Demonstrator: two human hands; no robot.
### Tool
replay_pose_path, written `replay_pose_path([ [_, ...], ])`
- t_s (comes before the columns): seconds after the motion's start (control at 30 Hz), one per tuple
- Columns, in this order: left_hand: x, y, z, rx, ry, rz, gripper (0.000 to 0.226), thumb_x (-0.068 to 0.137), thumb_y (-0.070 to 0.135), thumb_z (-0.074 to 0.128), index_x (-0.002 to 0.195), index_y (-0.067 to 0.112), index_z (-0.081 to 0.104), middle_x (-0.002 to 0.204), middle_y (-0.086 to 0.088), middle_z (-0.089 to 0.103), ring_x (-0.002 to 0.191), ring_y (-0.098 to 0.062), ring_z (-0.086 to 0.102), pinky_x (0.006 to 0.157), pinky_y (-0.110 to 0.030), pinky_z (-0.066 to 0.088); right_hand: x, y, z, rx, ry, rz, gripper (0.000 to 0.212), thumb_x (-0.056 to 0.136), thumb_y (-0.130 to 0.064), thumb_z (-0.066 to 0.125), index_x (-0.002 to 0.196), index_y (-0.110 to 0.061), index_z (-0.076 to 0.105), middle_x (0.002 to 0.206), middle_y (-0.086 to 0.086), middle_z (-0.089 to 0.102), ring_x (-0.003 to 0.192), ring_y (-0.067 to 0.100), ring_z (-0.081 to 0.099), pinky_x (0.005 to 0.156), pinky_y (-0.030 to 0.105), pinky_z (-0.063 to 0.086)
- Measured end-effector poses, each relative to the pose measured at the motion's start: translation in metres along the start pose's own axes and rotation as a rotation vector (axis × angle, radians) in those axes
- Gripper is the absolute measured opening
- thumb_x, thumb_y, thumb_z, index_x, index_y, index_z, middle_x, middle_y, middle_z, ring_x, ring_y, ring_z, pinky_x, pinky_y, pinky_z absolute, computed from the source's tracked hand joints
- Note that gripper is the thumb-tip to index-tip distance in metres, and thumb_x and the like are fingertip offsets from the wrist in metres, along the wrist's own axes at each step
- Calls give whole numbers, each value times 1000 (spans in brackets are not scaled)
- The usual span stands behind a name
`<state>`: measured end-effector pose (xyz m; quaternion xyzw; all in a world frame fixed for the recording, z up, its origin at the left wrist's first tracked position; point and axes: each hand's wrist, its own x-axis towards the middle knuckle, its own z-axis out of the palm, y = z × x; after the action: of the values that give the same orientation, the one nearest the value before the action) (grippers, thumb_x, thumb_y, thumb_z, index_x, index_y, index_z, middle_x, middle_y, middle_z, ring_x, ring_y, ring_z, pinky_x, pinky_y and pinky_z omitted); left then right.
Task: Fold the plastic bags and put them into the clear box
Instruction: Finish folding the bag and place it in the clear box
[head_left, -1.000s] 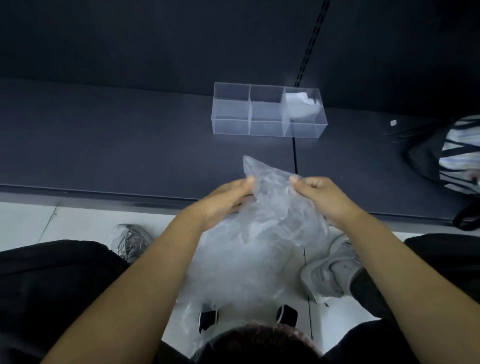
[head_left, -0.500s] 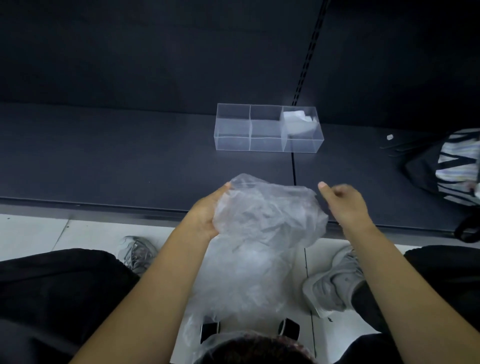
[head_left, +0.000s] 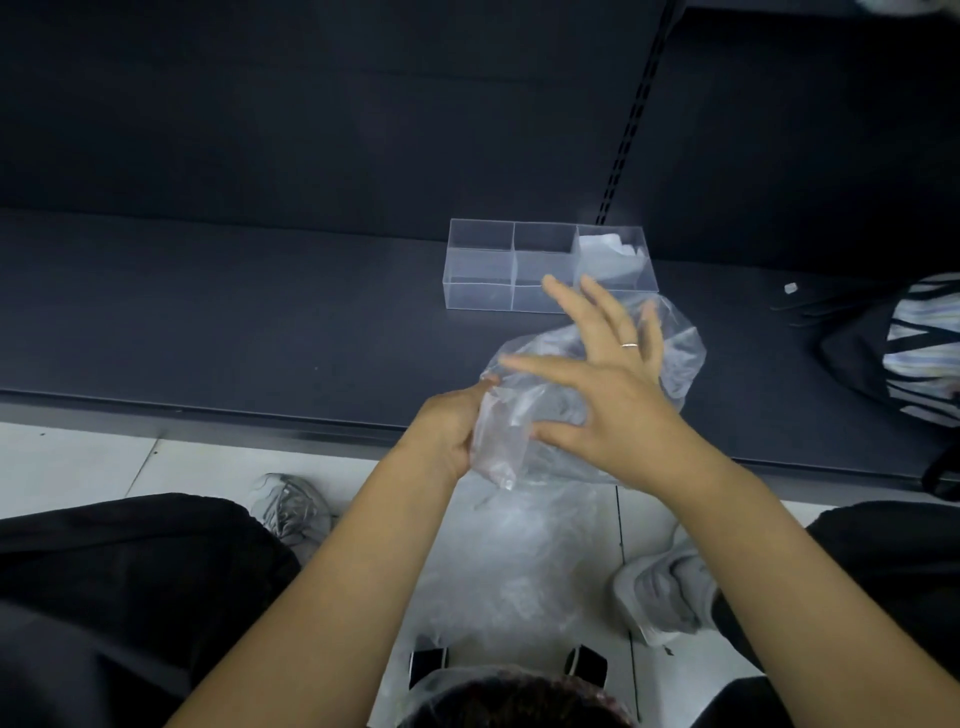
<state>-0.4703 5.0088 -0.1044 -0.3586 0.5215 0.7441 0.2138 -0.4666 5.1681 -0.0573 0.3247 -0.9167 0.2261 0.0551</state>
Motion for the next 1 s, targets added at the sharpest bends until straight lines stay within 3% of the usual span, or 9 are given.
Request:
replay_pose_path([
  [0.1, -1, -1, 1, -99, -40, 24, 25, 94, 28, 59, 95, 4, 67, 86, -9, 67, 72, -23, 65, 62, -31, 55, 1, -1, 1, 96, 45, 102, 4, 78, -36, 75, 76, -36, 72, 136, -20, 48, 142, 5, 18, 114, 47, -15],
  [0.23, 4, 0, -2, -78, 75, 104, 26, 96, 30, 56, 90, 6, 63, 94, -12, 64, 81, -24, 60, 76, -33, 53, -3, 11, -1, 542, 200, 469, 20, 88, -26, 66, 70, -17, 66, 77, -9, 68, 81, 6, 61, 87, 36, 45],
  [0.33, 5, 5, -10, -25, 182, 142, 27, 97, 32, 54, 95, 5, 60, 81, -8, 59, 61, -15, 48, 66, -26, 48, -2, 24, -4, 674, 318, 685, 29, 90, -28, 64, 70, -7, 63, 62, 5, 62, 56, 9, 53, 60, 27, 45],
  [0.43, 1, 5, -15, 187, 240, 290, 29, 94, 46, 53, 103, 19, 58, 94, 3, 59, 75, -6, 52, 74, -26, 44, -3, 35, -2, 773, 350, 791, 35, 89, -33, 65, 71, -3, 60, 65, 13, 60, 60, 18, 53, 63, 32, 46],
  [0.57, -17, 8, -6, 394, -128, 595, 57, 76, 62, 63, 128, 40, 52, 130, 26, 50, 111, 12, 47, 85, -13, 39, -4, 37, -2, 963, 246, 798, 33, 89, -36, 64, 64, -15, 61, 62, 5, 60, 57, 18, 55, 61, 31, 49],
  [0.7, -19, 7, 2, 447, -158, 675, 13, 81, 30, 75, 90, 21, 74, 88, 4, 74, 82, -11, 69, 78, -26, 56, -7, 44, -8, 1070, -77, 864, 37, 91, -46, 59, 84, -13, 72, 88, 10, 73, 83, 26, 68, 80, 42, 56],
  [0.83, -15, 7, -1, 382, -49, 755, 9, 85, 22, 72, 81, 13, 71, 63, 8, 69, 58, -1, 62, 62, -12, 47, -15, 65, -28, 464, -372, 977, 59, 91, -65, 38, 126, -22, 59, 132, -1, 57, 119, 23, 52, 97, 40, 41],
  [0.93, -17, 11, -2, 421, -42, 760, 9, 85, 23, 72, 80, 16, 71, 63, 8, 69, 61, -2, 62, 65, -13, 49, -15, 68, -36, 98, -326, 883, 80, 84, -76, 31, 144, -24, 38, 151, 1, 36, 132, 23, 40, 100, 40, 37],
  [1.0, -21, 13, 0, 447, -91, 759, 8, 84, 23, 72, 81, 16, 72, 71, 6, 72, 65, -5, 64, 66, -16, 51, -11, 54, -37, 394, -221, 680, 90, 71, -85, 44, 147, -41, 25, 156, -15, 25, 141, 8, 28, 107, 32, 30],
])
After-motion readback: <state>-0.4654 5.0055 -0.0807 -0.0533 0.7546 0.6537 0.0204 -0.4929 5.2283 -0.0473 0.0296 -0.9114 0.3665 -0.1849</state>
